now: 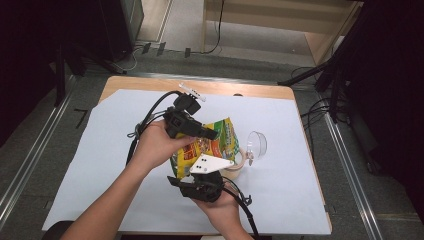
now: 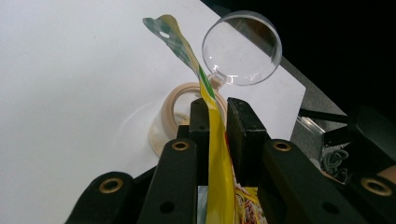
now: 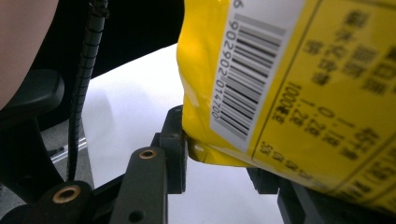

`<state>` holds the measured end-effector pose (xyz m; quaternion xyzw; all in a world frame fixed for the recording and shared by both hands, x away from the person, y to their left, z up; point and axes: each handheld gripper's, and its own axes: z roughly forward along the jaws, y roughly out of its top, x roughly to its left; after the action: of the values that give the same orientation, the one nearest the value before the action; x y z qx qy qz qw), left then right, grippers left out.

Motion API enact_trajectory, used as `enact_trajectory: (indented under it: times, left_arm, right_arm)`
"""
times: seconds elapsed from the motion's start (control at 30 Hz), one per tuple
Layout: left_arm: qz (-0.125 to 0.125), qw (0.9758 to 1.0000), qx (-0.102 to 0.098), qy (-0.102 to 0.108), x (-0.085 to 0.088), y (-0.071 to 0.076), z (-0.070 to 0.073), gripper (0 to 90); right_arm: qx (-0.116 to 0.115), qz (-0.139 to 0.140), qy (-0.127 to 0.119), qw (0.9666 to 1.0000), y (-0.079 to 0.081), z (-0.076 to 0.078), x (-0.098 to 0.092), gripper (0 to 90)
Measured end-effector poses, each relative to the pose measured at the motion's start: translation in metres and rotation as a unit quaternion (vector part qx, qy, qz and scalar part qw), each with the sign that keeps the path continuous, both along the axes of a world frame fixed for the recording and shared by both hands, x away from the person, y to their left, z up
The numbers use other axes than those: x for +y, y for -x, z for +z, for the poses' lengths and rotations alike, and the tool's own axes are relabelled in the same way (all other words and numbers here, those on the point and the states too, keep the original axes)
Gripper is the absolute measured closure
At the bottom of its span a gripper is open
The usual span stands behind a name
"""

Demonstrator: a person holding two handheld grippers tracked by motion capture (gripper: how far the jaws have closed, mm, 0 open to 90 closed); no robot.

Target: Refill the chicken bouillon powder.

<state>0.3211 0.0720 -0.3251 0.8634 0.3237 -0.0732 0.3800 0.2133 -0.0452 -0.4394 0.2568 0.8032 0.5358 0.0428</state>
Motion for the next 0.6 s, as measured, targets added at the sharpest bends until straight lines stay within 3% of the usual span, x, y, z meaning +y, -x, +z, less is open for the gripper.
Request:
enact_trajectory:
  times: [0.17, 0.4, 0.6]
  left_arm:
    - [-0.002, 1.0, -0.008, 0.006, 0.0003, 0.0016, 0.0032, 81.0]
    - [-0.002, 0.9999, -0.011, -0.007, -0.0039, 0.0034, 0.0005, 80.7]
    - [-0.001, 0.9999, -0.011, -0.003, -0.0035, 0.0031, 0.0003, 80.8]
  right_arm:
    - [-0.011, -0.003, 0.003, 0.9999, 0.0001, 0.0029, -0.0003, 65.3]
    - [-0.001, -0.004, 0.002, 1.0, -0.0009, -0.0021, 0.0003, 65.2]
    - [-0.002, -0.006, -0.001, 1.0, 0.0003, -0.0009, -0.0001, 65.2]
